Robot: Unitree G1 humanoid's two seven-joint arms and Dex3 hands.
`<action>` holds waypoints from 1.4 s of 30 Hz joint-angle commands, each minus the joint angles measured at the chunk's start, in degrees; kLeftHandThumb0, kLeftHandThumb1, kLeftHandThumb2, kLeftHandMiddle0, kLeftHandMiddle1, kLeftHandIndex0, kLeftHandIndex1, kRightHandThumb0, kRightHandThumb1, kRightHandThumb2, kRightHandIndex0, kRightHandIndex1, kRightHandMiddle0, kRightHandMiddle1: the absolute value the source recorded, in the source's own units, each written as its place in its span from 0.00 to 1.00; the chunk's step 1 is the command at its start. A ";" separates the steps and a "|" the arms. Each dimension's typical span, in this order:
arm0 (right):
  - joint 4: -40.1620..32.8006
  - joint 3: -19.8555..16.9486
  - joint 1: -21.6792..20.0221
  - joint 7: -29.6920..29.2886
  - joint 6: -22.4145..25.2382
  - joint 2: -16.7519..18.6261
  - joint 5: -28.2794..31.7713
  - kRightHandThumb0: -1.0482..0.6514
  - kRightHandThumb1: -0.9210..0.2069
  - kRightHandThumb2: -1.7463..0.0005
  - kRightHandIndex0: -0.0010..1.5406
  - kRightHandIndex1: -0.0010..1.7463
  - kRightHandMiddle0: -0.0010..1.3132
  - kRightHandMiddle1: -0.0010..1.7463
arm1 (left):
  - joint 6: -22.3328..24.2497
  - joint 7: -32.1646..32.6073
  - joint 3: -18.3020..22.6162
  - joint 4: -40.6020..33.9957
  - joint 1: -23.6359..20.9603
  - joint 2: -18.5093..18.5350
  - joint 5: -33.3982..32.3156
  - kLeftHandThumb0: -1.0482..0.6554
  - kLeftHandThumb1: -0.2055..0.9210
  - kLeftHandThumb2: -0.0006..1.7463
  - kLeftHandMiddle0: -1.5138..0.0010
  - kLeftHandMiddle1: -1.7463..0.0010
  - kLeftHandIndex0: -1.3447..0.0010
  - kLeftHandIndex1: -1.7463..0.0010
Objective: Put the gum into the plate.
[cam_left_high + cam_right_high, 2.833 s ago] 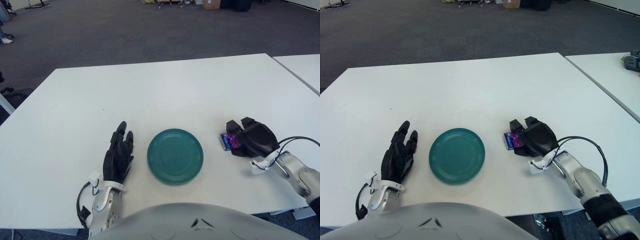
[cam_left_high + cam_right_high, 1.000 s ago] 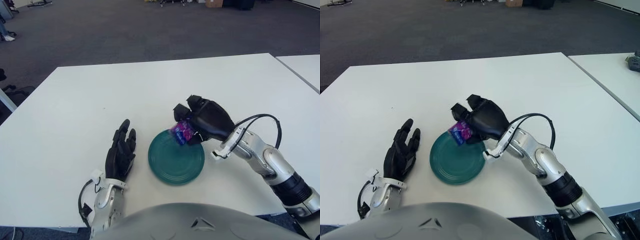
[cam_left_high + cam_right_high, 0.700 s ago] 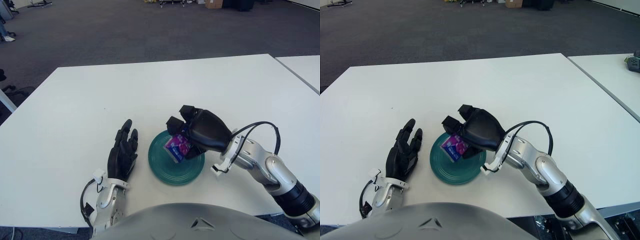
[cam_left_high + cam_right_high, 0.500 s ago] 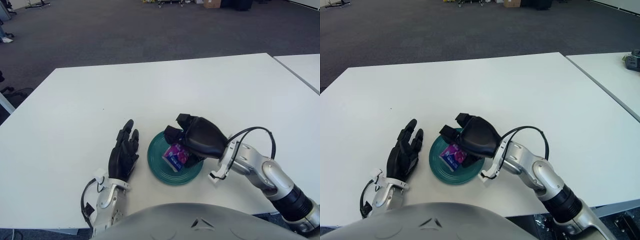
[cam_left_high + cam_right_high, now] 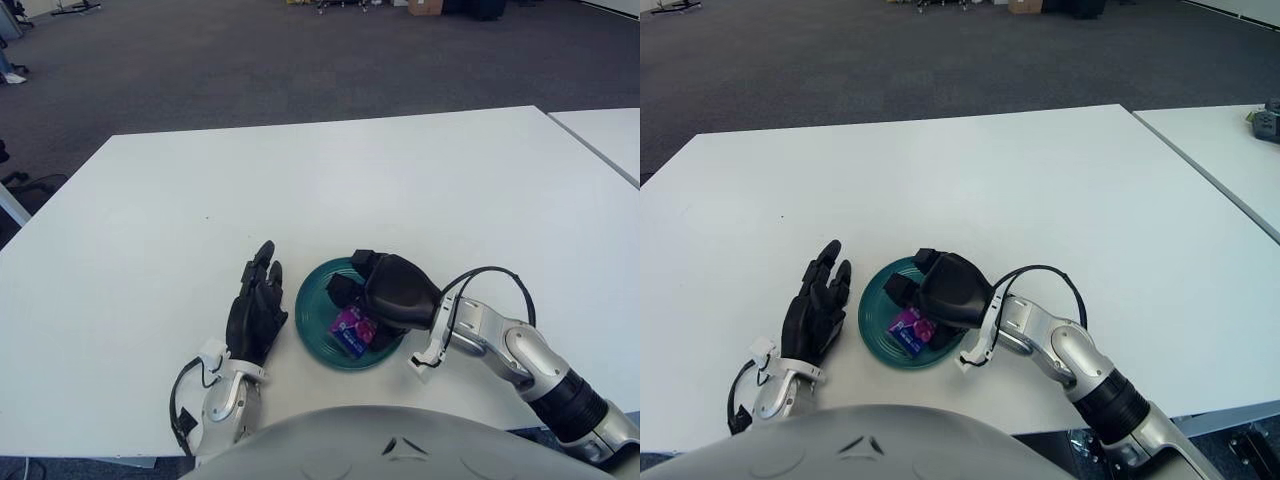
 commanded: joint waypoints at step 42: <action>-9.61 -9.18 12.39 13.04 17.54 9.88 31.64 0.00 0.00 0.45 0.20 0.01 0.00 0.31 | -6.24 -6.74 2.59 8.35 -0.35 0.39 -8.25 0.00 1.00 0.50 0.98 0.99 1.00 0.83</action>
